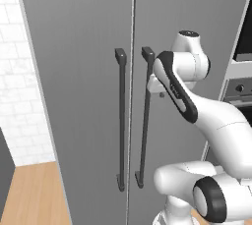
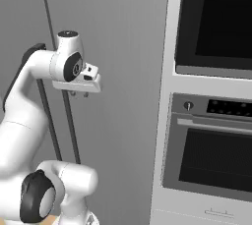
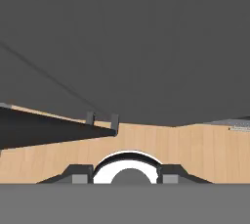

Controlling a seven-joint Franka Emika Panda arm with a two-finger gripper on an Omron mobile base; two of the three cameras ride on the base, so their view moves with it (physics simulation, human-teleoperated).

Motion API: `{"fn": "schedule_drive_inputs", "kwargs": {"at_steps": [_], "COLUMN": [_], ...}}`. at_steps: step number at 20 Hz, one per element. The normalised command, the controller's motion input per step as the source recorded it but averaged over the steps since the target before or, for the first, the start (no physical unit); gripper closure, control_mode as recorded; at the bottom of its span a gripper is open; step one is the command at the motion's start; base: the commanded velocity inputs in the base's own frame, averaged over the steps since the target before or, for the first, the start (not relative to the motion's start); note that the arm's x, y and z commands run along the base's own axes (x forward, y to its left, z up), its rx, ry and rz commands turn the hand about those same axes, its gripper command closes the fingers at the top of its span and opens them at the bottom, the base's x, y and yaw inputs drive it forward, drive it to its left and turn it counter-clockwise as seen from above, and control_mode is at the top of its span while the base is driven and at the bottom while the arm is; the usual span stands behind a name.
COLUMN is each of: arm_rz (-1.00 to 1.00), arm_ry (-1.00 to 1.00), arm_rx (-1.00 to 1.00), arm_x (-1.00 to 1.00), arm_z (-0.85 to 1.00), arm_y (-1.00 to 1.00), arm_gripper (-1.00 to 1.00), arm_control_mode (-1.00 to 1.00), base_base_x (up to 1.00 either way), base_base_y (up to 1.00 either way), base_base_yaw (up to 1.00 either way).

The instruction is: Grab a lemon wedge from the fridge and one ice cube from the ice bowl, and put them in the glass of lemonade.

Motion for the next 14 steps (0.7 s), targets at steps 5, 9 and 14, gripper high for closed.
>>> {"fn": "schedule_drive_inputs", "kwargs": {"at_steps": [5, 9, 14], "arm_rz": [0.0, 0.0, 0.0], "arm_ry": [0.0, 0.0, 0.0], "arm_rx": [0.0, 0.0, 0.0], "arm_x": [-0.67, -1.0, -1.0], "arm_z": [-0.2, -0.39, -0.54], "arm_y": [-0.02, -0.01, 0.0], "arm_gripper": [-1.0, -1.0, -1.0], "arm_control_mode": [-1.0, -1.0, -1.0], "base_base_x": [0.0, 0.0, 0.0], "base_base_y": [0.0, 0.0, 0.0], "base_base_yaw": [0.0, 0.0, 0.0]}}
